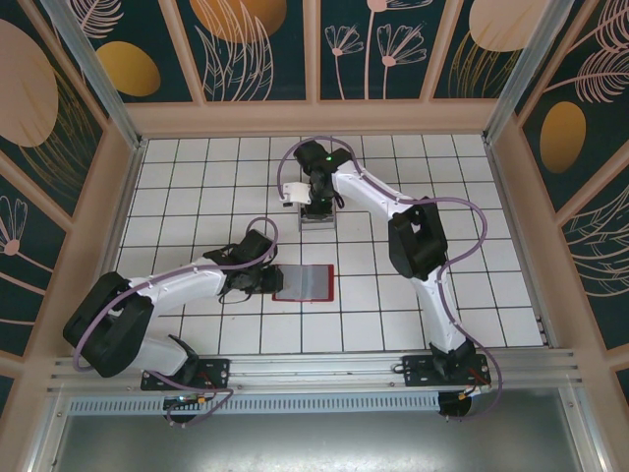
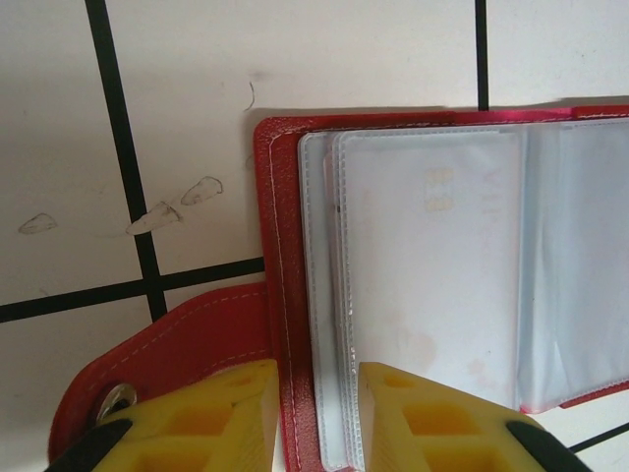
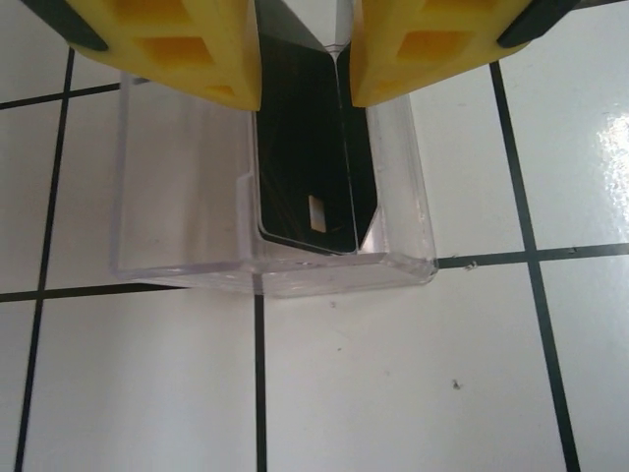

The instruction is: Take the credit cards out of the card holder

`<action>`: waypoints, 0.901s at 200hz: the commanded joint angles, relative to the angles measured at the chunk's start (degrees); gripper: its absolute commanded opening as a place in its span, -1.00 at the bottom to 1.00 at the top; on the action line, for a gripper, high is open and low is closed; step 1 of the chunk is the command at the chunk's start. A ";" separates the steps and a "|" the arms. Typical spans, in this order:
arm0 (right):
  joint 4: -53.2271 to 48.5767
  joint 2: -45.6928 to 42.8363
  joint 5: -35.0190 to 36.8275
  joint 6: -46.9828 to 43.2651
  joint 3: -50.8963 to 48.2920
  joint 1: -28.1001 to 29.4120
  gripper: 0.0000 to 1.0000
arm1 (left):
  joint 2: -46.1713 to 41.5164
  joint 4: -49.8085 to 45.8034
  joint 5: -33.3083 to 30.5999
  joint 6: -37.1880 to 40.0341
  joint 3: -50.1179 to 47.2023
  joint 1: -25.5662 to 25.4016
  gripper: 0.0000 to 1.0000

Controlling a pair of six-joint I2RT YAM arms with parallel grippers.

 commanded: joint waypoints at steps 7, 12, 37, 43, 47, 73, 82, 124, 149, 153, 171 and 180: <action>1.80 0.15 2.27 -0.18 1.86 -0.50 -0.37 | -0.71 -0.58 0.43 -0.94 -0.41 -0.02 -0.42; 2.07 0.06 2.52 -0.22 1.78 -0.53 -0.37 | -0.67 -0.54 0.48 -0.96 -0.43 -0.05 -0.42; 4.09 -0.39 4.41 -0.23 1.07 -0.69 -0.35 | -0.54 -0.63 0.43 -0.96 -0.34 0.00 -0.42; 3.93 -0.55 4.40 -0.18 1.07 -0.71 -0.35 | -0.53 -0.67 0.49 -0.95 -0.34 -0.03 -0.42; 3.73 -0.80 4.09 -0.26 1.14 -0.71 -0.35 | -0.53 -0.71 0.43 -0.94 -0.38 -0.05 -0.42; 2.44 -2.14 0.56 0.54 0.75 -0.82 -0.20 | -0.61 -0.63 0.39 -1.02 -0.16 -0.04 -0.42; 2.60 -2.74 -0.35 1.13 0.00 -0.96 -0.07 | -0.48 -0.62 0.37 -1.05 -0.16 -0.05 -0.42; 3.04 -3.59 -1.58 1.89 -3.73 -1.33 0.03 | -0.10 -0.30 0.68 -1.16 -0.25 -0.02 -0.42; 3.37 -3.10 -2.10 1.86 -4.81 -1.57 0.04 | 0.66 -0.11 0.93 -1.13 -0.25 -0.04 -0.41; 3.40 -2.97 -2.24 1.85 -4.90 -1.60 0.04 | 0.74 -0.06 1.05 -1.12 -0.25 0.02 -0.42; 3.40 -2.51 -2.73 1.94 -4.91 -1.85 0.03 | 1.21 0.21 1.38 -1.12 -0.33 -0.04 -0.41; 3.40 -2.19 -2.81 2.02 -4.82 -1.95 0.03 | 1.46 0.25 1.52 -1.16 -0.27 -0.06 -0.41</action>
